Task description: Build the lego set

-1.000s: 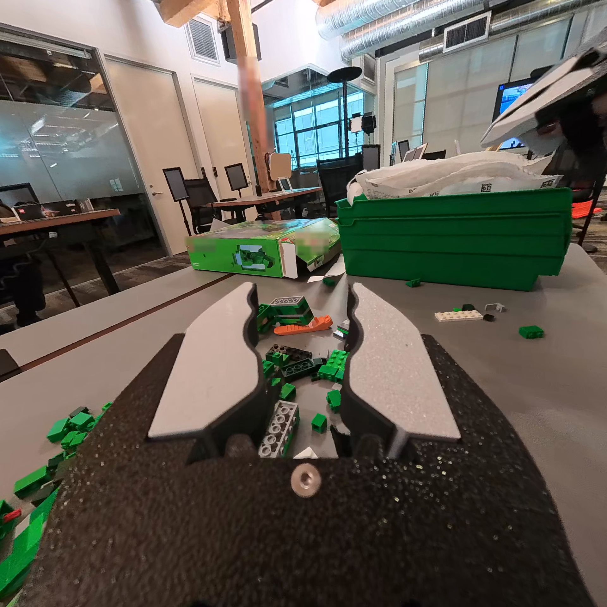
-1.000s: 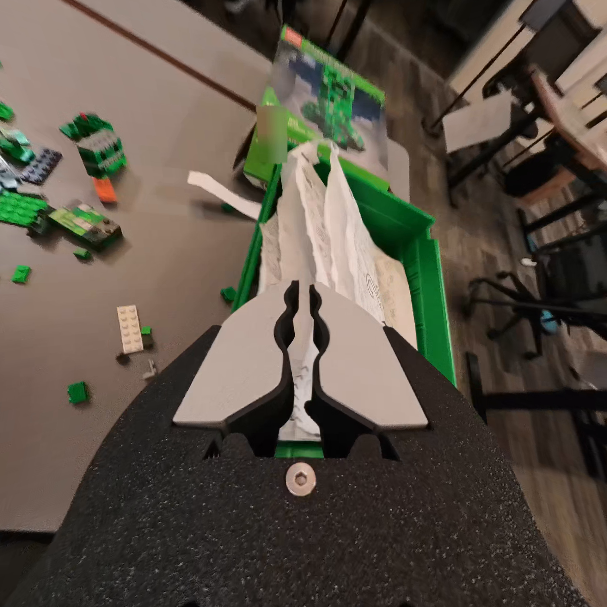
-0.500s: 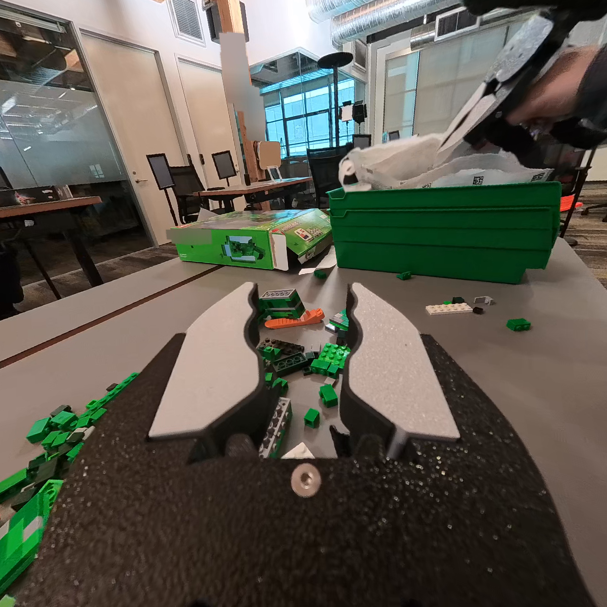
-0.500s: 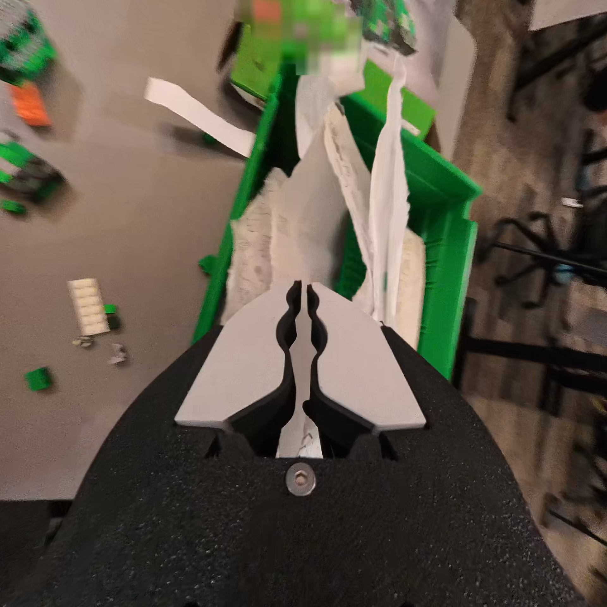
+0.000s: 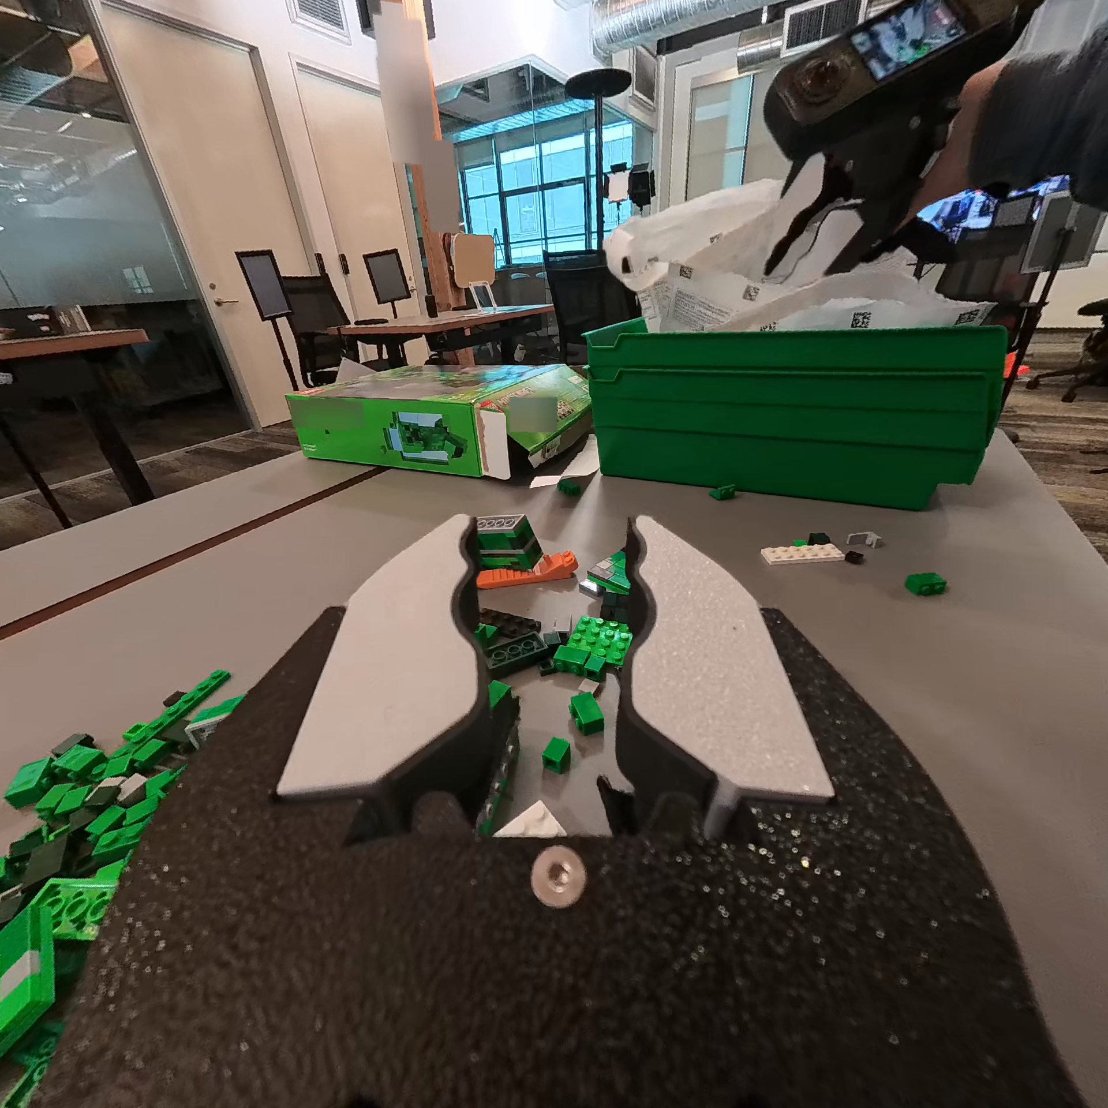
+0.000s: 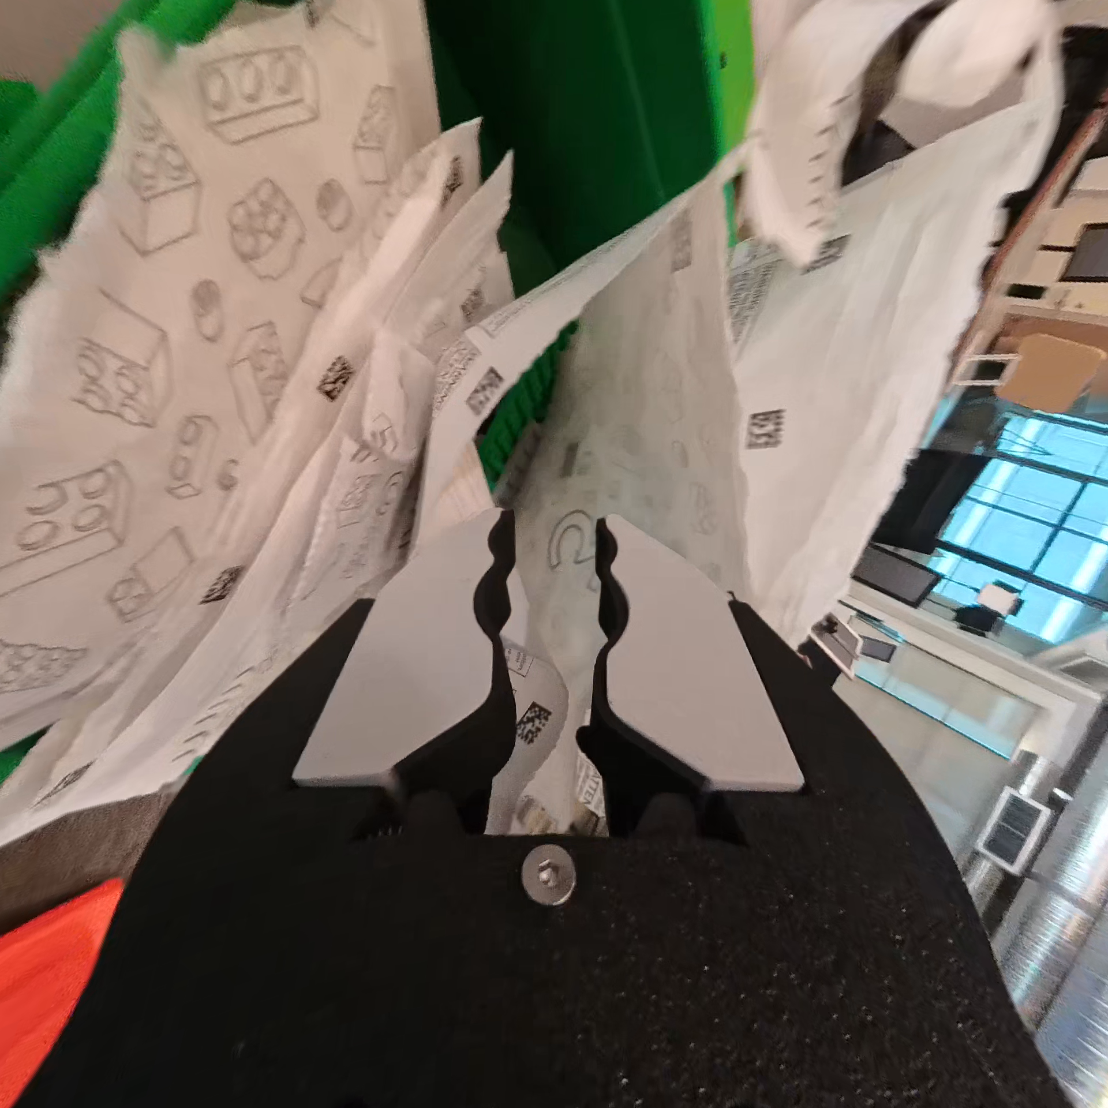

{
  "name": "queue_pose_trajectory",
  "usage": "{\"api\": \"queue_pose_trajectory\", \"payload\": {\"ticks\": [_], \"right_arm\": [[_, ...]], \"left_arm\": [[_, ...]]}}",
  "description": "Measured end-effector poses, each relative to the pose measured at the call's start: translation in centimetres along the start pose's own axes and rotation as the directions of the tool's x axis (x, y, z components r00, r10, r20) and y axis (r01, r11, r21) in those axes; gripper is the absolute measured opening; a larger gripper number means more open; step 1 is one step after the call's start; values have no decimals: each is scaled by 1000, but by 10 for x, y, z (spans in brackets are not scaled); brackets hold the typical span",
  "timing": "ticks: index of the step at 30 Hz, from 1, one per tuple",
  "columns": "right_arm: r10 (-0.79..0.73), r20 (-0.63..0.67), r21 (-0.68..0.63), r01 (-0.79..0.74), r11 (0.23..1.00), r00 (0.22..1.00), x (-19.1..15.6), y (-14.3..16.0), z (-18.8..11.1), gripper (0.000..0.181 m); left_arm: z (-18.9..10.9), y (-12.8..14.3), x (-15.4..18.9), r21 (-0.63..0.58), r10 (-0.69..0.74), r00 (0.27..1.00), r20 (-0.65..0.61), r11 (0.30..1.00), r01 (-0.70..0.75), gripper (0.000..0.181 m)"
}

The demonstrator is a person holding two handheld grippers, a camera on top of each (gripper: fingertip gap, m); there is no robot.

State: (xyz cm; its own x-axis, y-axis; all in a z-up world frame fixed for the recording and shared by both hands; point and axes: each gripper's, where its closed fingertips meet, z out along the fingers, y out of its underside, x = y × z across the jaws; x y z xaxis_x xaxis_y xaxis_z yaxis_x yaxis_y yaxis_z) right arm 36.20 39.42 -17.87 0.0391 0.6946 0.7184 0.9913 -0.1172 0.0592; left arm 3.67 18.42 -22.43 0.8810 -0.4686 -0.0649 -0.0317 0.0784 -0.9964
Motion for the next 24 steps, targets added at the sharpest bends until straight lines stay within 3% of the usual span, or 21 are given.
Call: {"api": "queue_pose_trajectory", "payload": {"ticks": [4,7,12,16,21,24], "right_arm": [[203,9,167,-202,965,979,16,-16,-13,19],[307,75,200,-316,927,949,18,-20,-16,15],[257,18,149,-257,955,966,17,-16,-9,14],[469,157,253,-495,831,869,26,-28,-19,12],[589,170,141,-611,779,790,30,-10,-8,11],[485,159,90,-502,860,860,21,-8,-5,15]], "left_arm": [[1,1,1,-7,-5,1000,-9,1000,5,45],[1,2,2,-11,-5,1000,-15,1000,5,45],[1,3,3,-18,3,1000,-21,1000,-4,44],[2,3,5,-24,15,1000,-24,1000,-16,44],[2,4,6,-29,24,999,-28,999,-24,44],[2,4,7,-33,28,999,-31,999,-29,44]]}}
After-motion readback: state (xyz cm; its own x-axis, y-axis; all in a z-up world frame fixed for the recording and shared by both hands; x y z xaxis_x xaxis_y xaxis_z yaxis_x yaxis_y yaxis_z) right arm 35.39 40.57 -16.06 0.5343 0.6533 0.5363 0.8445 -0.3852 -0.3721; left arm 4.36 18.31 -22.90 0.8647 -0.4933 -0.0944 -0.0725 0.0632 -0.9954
